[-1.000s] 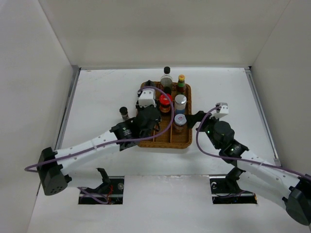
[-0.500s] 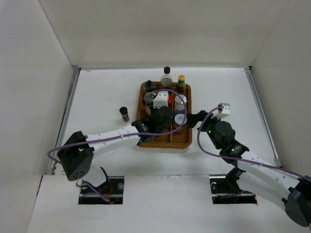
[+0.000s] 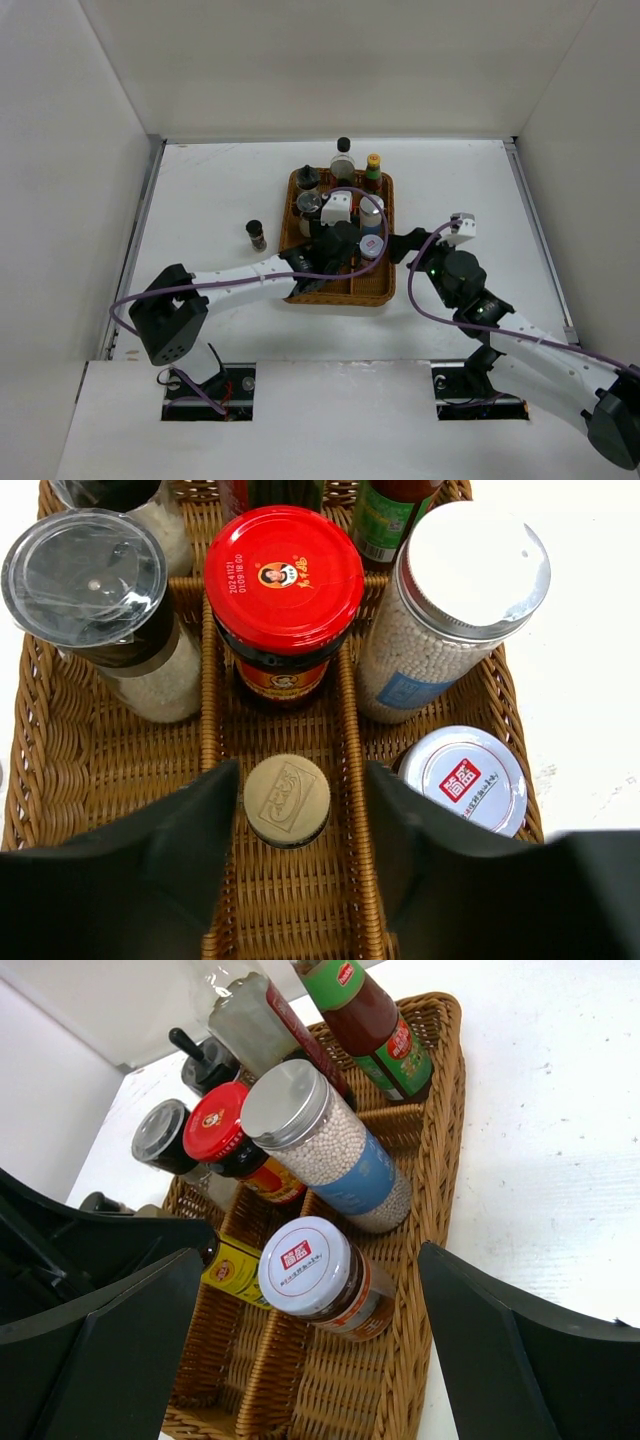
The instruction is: Organize the condiment bottles
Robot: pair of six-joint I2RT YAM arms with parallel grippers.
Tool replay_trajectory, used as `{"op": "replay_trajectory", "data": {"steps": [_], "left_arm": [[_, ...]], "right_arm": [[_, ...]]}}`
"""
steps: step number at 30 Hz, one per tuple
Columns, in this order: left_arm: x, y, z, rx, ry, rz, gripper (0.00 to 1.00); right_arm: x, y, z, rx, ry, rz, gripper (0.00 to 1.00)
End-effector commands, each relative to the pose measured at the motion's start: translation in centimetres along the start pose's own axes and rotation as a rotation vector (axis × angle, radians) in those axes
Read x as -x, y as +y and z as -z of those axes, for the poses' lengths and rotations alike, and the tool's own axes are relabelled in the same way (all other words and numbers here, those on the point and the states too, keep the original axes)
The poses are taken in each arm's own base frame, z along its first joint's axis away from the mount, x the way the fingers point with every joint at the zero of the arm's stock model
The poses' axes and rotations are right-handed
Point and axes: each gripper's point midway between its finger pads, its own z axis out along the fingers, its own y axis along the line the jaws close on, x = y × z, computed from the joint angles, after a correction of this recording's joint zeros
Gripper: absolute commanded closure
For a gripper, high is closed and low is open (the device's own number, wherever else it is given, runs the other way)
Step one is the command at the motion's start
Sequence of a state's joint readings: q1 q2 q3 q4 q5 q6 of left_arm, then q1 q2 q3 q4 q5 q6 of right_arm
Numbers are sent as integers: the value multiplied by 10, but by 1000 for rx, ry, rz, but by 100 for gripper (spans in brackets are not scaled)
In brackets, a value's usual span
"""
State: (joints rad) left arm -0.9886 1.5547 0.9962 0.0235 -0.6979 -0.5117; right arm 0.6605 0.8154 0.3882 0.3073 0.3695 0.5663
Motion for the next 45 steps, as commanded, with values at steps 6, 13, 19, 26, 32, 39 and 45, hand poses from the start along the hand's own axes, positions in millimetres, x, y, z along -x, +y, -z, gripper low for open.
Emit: {"op": "replay_trajectory", "data": {"steps": [6,13,19,26,32,39,45], "left_arm": [[28,-4,10,-23,-74,59,33],[72,19,42,-8,-180,106,26],[85,97,51,161,-237,158,27],[58,177,26,346,-124,208,25],[36,204,4,406,-64,219,24],[14,218,-15,434,-12,223,25],[0,221,-26,436,10,225,40]], "right_arm": [[16,6,0,24,-61,-40,3],[17,5,0,23,-64,-40,3],[19,4,2,25,-71,-45,4],[13,9,-3,33,-36,-27,72],[14,8,-2,30,-49,-32,59],[13,8,-3,34,-46,-35,35],[12,8,-4,32,-46,-31,34]]}}
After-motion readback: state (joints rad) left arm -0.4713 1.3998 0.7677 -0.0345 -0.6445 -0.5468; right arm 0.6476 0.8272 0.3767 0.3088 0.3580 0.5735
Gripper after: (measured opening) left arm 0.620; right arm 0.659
